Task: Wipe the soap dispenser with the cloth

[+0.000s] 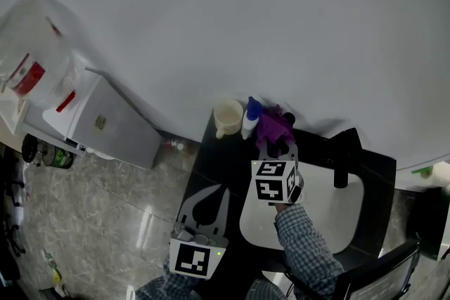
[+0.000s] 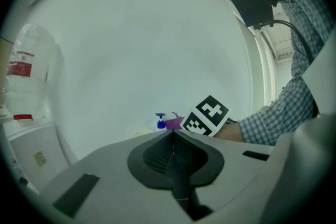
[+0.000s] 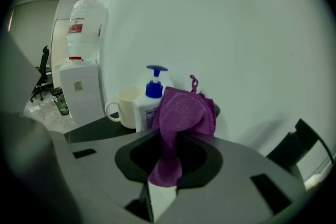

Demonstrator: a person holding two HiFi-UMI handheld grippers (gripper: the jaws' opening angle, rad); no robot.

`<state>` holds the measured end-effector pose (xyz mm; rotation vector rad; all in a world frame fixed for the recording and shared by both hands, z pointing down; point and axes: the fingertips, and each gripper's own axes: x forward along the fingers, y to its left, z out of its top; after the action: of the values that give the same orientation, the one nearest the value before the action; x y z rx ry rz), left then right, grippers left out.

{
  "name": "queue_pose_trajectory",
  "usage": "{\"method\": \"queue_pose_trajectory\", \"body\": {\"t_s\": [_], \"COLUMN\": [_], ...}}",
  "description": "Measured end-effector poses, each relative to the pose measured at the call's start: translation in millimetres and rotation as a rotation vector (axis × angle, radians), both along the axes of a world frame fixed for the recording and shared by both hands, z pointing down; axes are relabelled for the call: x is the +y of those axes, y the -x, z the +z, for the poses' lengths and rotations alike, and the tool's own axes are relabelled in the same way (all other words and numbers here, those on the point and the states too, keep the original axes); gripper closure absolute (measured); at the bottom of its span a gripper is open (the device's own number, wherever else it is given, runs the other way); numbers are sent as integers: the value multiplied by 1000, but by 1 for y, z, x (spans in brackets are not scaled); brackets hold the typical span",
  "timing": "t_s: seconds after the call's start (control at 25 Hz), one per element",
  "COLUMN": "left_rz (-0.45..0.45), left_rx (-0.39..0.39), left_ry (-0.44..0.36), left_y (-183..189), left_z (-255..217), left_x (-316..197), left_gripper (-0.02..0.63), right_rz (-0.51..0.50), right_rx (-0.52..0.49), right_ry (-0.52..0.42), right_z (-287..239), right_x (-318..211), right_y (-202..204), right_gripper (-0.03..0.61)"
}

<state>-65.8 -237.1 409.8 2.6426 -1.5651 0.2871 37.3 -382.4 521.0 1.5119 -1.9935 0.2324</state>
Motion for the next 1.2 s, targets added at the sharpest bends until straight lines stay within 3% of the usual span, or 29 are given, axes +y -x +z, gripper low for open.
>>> {"method": "queue_pose_trajectory", "body": {"t_s": [0.44, 0.92, 1.2], "left_rz": [23, 43, 70], "left_rx": [-11, 13, 11], "left_ry": [11, 11, -10], "left_y": [-1, -11, -22], "left_z": [9, 7, -2], "left_x": [3, 2, -3], "left_gripper": [612, 612, 612], "right_rz": [-29, -26, -40], "right_rx": [40, 15, -42], "right_ry": [23, 144, 68], "right_z": [25, 52, 6], "right_x": [6, 24, 46], "right_y": [0, -14, -24], "right_gripper": [499, 499, 499]}}
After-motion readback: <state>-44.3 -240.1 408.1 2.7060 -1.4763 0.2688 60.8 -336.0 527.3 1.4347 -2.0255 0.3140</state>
